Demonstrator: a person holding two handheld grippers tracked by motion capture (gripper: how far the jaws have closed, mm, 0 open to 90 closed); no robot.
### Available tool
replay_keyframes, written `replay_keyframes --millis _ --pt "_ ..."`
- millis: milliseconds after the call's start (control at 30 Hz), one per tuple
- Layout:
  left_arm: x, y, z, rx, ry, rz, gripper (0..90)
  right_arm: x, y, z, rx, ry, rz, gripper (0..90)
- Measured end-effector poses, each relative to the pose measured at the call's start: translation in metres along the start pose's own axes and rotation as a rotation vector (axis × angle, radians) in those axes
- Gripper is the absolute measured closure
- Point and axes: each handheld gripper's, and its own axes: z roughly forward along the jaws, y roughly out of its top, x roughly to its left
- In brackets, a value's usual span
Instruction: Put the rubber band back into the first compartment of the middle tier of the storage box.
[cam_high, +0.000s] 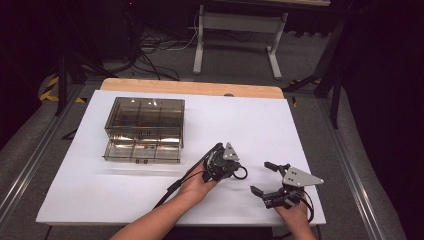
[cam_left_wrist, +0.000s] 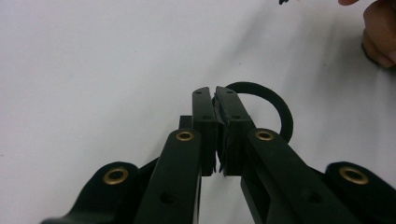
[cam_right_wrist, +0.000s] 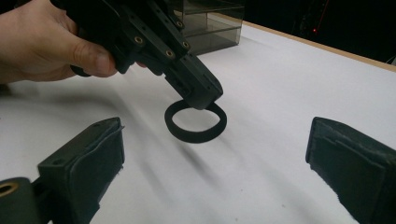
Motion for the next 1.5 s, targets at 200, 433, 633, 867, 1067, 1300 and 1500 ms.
replay_keyframes --millis 200,433,633,867,1067,1300,1500 --pt "-0.002 0.001 -0.012 -0.004 0.018 0.018 86.9 0.000 0.000 0.000 0.000 0.001 0.000 5.0" --pt "-0.001 -0.001 -0.038 -0.027 0.028 0.029 86.9 0.000 0.000 0.000 -0.002 0.001 -0.001 5.0" --pt "0.001 -0.004 -0.053 -0.046 0.034 0.020 86.9 0.001 0.000 0.001 0.001 0.000 -0.001 5.0" --pt "0.007 -0.003 -0.066 -0.063 0.036 0.003 86.9 0.000 0.000 0.000 0.002 -0.002 -0.002 5.0" --pt "0.011 -0.005 -0.075 -0.054 0.057 0.011 86.8 0.000 0.000 0.000 0.000 0.003 -0.004 5.0" --pt "0.017 -0.011 -0.089 -0.057 0.070 0.001 86.8 0.000 0.000 0.001 0.002 0.000 -0.008 5.0" --pt "0.024 -0.016 -0.105 -0.064 0.088 -0.016 86.8 0.001 0.000 0.001 0.006 0.000 -0.005 5.0"
